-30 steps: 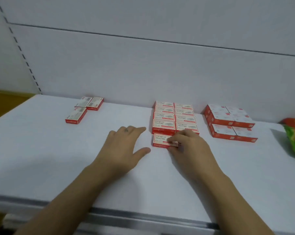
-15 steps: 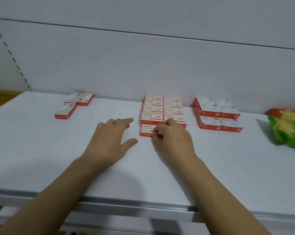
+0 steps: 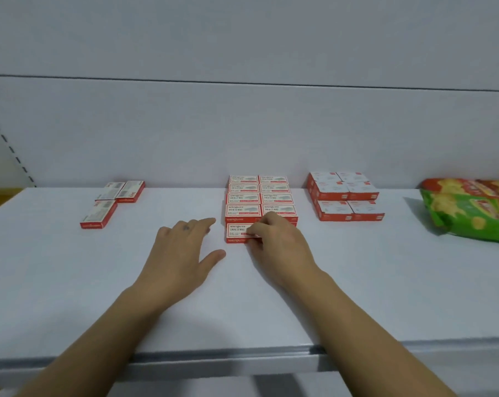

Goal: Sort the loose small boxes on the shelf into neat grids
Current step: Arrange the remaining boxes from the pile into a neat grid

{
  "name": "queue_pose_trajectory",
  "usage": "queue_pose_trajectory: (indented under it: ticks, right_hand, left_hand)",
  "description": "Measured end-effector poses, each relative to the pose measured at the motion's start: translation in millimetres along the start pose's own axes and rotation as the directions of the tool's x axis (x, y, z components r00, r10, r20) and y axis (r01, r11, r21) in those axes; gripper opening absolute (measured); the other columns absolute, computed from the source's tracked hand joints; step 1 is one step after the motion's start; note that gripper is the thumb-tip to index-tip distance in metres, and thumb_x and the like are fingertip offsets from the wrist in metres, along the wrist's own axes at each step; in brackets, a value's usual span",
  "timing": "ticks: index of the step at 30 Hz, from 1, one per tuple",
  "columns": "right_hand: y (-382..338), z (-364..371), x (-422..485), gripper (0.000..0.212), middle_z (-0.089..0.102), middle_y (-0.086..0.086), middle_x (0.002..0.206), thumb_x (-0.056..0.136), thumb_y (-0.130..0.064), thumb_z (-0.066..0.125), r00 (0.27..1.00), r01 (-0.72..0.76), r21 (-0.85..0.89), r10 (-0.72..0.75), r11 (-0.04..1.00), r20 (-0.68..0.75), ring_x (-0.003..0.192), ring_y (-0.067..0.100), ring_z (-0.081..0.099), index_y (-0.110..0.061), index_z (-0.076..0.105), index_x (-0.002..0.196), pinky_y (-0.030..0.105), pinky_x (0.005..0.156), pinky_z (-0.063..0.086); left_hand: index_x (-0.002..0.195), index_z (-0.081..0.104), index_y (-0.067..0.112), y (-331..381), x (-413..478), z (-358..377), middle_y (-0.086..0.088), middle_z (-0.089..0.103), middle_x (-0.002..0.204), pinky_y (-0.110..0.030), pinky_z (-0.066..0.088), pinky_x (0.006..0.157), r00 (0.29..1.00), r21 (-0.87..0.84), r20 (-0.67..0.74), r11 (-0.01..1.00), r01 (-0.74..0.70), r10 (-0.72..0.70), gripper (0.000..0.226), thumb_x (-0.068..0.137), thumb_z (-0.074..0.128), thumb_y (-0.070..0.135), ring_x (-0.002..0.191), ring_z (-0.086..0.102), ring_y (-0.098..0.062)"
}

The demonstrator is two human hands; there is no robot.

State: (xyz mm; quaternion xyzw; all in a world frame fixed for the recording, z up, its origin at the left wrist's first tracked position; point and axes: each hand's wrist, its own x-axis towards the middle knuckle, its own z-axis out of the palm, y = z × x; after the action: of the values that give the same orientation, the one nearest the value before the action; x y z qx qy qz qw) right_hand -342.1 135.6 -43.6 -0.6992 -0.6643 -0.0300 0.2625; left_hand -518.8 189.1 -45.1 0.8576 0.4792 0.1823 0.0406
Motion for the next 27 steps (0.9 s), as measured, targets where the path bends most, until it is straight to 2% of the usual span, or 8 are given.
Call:
queue_pose_trajectory:
  ticks: [13, 17, 21, 25, 27]
  right_hand:
    - [-2.4, -0.3, 1.0, 0.023, 0.063, -0.002, 0.107, 0.091, -0.024, 0.058, 0.998, -0.062, 0.001, 0.062, 0.998, -0.008, 0.097, 0.019, 0.058, -0.020, 0.071, 0.109, 0.029, 0.077, 0.047]
    - [-5.2, -0.9, 2.1, 0.023, 0.059, -0.005, 0.107, 0.089, -0.028, 0.057, 0.995, -0.093, -0.033, 0.094, 0.995, 0.024, 0.099, 0.016, 0.054, -0.023, 0.069, 0.108, 0.025, 0.074, 0.041]
    - [-11.0, -8.1, 9.1, 0.031, 0.060, -0.002, 0.108, 0.080, -0.039, 0.062, 0.999, -0.035, -0.182, 0.028, 0.983, -0.040, 0.104, 0.021, 0.051, -0.022, 0.070, 0.106, 0.031, 0.083, 0.041]
    - [-38.3, -15.0, 31.9, 0.043, 0.058, 0.004, 0.113, 0.080, -0.039, 0.068, 0.996, 0.060, -0.112, -0.067, 0.992, -0.060, 0.110, 0.025, 0.048, -0.017, 0.063, 0.117, 0.035, 0.093, 0.040]
    - [-60.2, -12.1, 46.6, 0.054, 0.053, 0.003, 0.123, 0.083, -0.043, 0.065, 0.994, 0.107, -0.093, -0.109, 0.990, -0.016, 0.116, 0.023, 0.043, -0.019, 0.053, 0.130, 0.033, 0.098, 0.036]
  left_hand:
    - [0.145, 0.026, 0.029, 3.2, 7.2, -3.7, 0.008, 0.046, 0.141, -0.037, 0.028, 0.108, 0.999, 0.026, 0.030, 0.999, -0.026, 0.025, 0.065, 0.089, 0.046, 0.057, 0.129, 0.040, -0.016]
    - [0.143, 0.028, 0.028, 2.8, 7.9, -7.7, 0.005, 0.047, 0.139, -0.037, 0.030, 0.106, 0.995, 0.064, 0.056, 0.994, -0.084, 0.080, 0.060, 0.092, 0.042, 0.056, 0.127, 0.042, -0.017]
    - [0.142, 0.031, 0.027, -4.4, 10.2, -20.4, 0.003, 0.046, 0.140, -0.038, 0.030, 0.105, 0.995, 0.088, 0.023, 0.991, -0.102, 0.101, 0.060, 0.090, 0.042, 0.057, 0.127, 0.041, -0.019]
    - [0.140, 0.036, 0.026, -27.7, 9.8, -35.0, 0.003, 0.047, 0.139, -0.037, 0.031, 0.102, 0.995, 0.109, -0.027, 0.990, -0.091, 0.095, 0.059, 0.089, 0.044, 0.058, 0.126, 0.041, -0.019]
    - [0.138, 0.039, 0.026, -44.5, 8.8, -44.1, 0.002, 0.049, 0.137, -0.038, 0.031, 0.101, 0.997, 0.103, -0.050, 0.993, -0.057, 0.063, 0.059, 0.089, 0.046, 0.057, 0.126, 0.041, -0.020]
